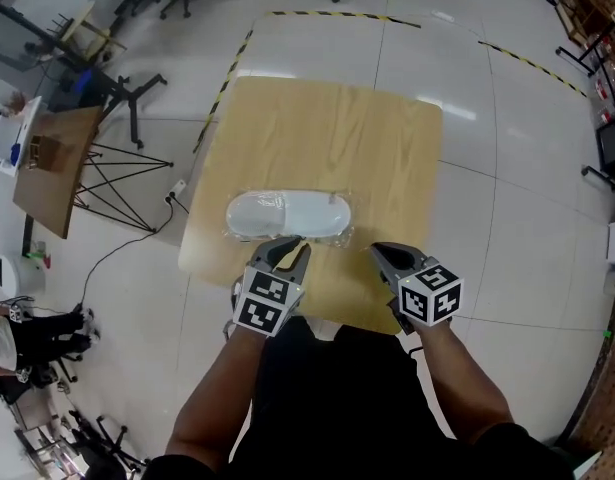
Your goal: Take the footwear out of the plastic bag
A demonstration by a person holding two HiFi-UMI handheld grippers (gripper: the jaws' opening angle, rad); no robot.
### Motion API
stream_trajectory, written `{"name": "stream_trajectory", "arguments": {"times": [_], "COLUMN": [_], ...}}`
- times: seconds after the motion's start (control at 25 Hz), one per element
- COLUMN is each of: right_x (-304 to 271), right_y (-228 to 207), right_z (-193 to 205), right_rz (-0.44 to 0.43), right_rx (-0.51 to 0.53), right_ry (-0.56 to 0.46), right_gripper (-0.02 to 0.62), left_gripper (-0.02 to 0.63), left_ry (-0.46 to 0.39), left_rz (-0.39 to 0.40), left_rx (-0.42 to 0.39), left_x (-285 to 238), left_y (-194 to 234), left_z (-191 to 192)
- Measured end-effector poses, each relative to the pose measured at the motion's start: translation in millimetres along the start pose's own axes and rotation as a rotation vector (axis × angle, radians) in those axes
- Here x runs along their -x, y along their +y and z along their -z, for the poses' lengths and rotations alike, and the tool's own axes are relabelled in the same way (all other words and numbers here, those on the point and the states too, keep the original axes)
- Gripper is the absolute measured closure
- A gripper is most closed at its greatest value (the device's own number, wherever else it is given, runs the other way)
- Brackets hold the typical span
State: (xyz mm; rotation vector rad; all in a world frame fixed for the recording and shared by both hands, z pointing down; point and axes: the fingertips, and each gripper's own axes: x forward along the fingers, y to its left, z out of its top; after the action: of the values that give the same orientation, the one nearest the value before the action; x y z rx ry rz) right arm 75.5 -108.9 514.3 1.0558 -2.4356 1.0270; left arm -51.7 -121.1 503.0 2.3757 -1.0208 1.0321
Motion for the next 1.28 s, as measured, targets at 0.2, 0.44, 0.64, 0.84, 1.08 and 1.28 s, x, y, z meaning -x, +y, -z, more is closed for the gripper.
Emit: {"name": "stream_trajectory", "arguments": {"times": [0.2, 0.44, 0.64, 0.84, 1.08, 1.28], "right_x": [-30, -53, -65, -63, -82, -91], "right_y": [-14, -40, -42, -51, -41, -32], "right_z": [4, 6, 2, 12, 22, 44], "right_rz": [0.007, 0.028, 0.018, 0.046, 0.108, 0.091], "right_rx": [0.028, 0.075, 0.096, 0.19, 0.694, 0.824], "right_ry": [0.075, 0.153, 0.163, 0.198, 0.348, 0.427], "right_gripper": [0.592, 0.592, 0.592, 0.592, 0.517, 0.577], "left_gripper": [0.525, 0.469, 0.484, 0.554, 0.572, 0.569], "left_ry": [0.065, 0.185, 0.204, 0.195, 0.165, 0.17], "left_rz": [-0.022, 0.045, 0.047, 0.042, 0.032, 0.031], "left_rx": [-0.022, -0.113, -0.199, -0.252, -0.391, -0.405], "left_x": [-34, -74, -77, -67, -48, -43], "left_y": [30, 33, 34, 31, 38, 36], "left_z": [14, 30, 41, 49, 56, 72]}}
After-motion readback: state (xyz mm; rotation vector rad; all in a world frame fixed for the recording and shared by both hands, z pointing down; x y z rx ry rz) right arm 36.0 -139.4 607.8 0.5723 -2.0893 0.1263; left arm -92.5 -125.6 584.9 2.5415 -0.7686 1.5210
